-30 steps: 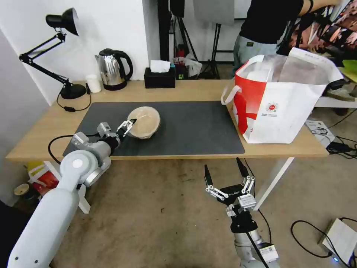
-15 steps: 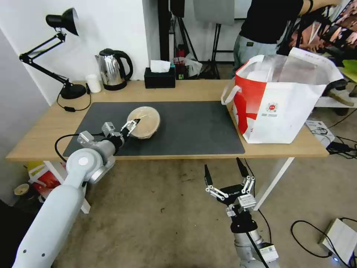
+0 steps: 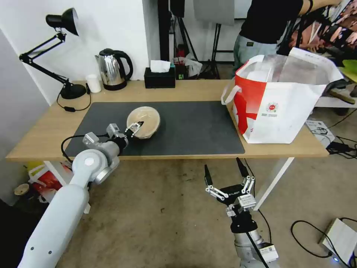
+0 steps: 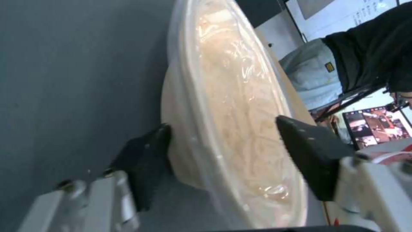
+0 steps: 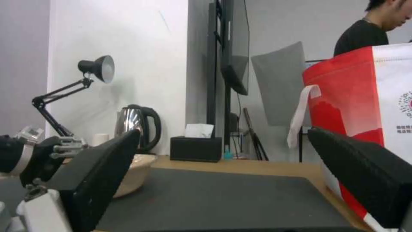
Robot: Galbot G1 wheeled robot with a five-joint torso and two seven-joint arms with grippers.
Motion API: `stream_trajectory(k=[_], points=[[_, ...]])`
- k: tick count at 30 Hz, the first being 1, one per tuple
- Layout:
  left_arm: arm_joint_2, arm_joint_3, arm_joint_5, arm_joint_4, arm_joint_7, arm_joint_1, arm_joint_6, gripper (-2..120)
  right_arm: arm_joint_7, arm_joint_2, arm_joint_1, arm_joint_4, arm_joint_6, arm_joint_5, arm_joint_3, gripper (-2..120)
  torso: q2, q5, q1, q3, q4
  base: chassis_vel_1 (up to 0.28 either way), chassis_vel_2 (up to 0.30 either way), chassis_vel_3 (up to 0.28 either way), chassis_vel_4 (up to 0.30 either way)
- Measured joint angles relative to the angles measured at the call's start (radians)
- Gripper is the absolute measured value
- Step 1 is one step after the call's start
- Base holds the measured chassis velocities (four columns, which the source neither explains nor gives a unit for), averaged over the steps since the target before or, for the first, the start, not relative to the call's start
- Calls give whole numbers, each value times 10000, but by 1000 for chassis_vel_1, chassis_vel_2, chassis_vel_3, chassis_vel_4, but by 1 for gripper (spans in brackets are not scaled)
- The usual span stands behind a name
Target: Pick up the trash from the table and place it into the takeout bag.
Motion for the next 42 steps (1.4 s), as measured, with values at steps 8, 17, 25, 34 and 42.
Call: stream_trajectory(k=[8,17,25,34,42], points=[[-51,62,79,60,14,-41,-25,32,0,0,0,0,0,0,0,100,0,-1,0,0,0,0,0,0,0],[-14,8,140,-104,15,64,-59,1,0,0,0,0,0,0,0,100,0,-1,0,-1,0,0,0,0,0],[70,-85,190,-312,2,186,-226,1,1,0,0,0,0,0,0,100,0,-1,0,-2,0,0,0,0,0],[91,-279,239,-520,0,422,-265,1,0,0,0,0,0,0,0,100,0,-1,0,-2,0,0,0,0,0],[417,-742,-7,-1419,9,606,-451,1,0,0,0,0,0,0,0,100,0,0,0,-1,0,0,0,0,0]])
